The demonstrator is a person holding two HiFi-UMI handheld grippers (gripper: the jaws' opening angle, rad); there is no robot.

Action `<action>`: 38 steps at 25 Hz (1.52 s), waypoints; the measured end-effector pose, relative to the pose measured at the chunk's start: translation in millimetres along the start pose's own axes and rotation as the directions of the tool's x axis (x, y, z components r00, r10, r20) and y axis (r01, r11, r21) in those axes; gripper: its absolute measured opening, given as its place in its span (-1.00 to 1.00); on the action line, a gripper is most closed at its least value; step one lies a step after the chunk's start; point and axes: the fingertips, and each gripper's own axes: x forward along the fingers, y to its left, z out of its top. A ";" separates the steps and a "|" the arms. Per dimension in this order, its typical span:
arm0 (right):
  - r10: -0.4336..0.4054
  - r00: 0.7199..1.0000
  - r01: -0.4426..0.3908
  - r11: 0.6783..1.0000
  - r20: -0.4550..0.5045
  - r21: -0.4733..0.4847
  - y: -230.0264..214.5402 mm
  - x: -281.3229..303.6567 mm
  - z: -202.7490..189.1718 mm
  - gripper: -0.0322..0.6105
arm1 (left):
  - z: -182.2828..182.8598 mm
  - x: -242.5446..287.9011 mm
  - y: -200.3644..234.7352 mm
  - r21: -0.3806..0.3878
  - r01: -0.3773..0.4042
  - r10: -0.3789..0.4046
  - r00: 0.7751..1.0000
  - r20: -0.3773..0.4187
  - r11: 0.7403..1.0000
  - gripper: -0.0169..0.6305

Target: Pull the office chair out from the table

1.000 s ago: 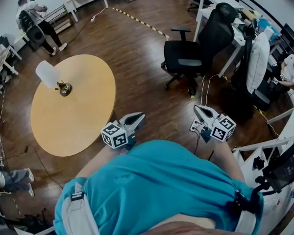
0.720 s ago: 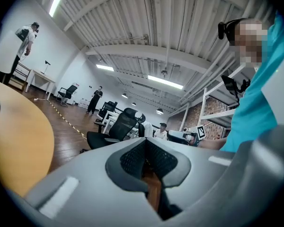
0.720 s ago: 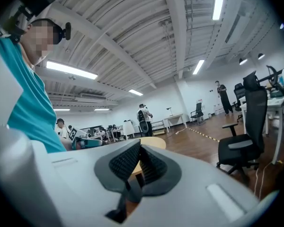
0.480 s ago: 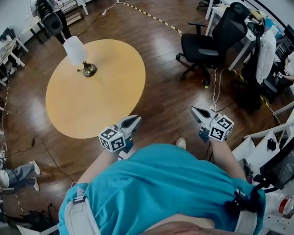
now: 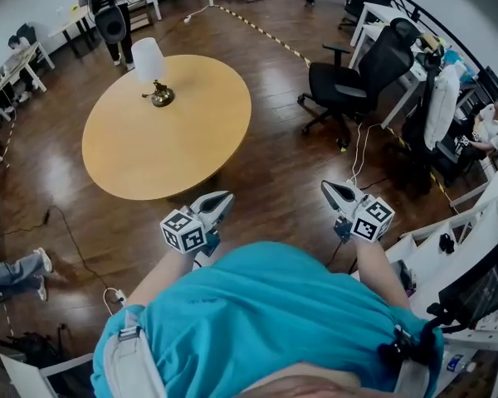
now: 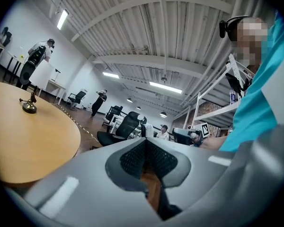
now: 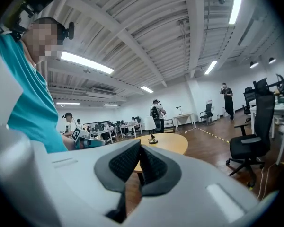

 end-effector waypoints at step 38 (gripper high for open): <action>0.257 0.966 -0.257 0.966 -0.039 0.014 471.3 -45.9 -76.9 -0.90 | -59.0 -490.3 -300.5 0.013 -0.294 0.289 0.947 0.136 0.956 -0.85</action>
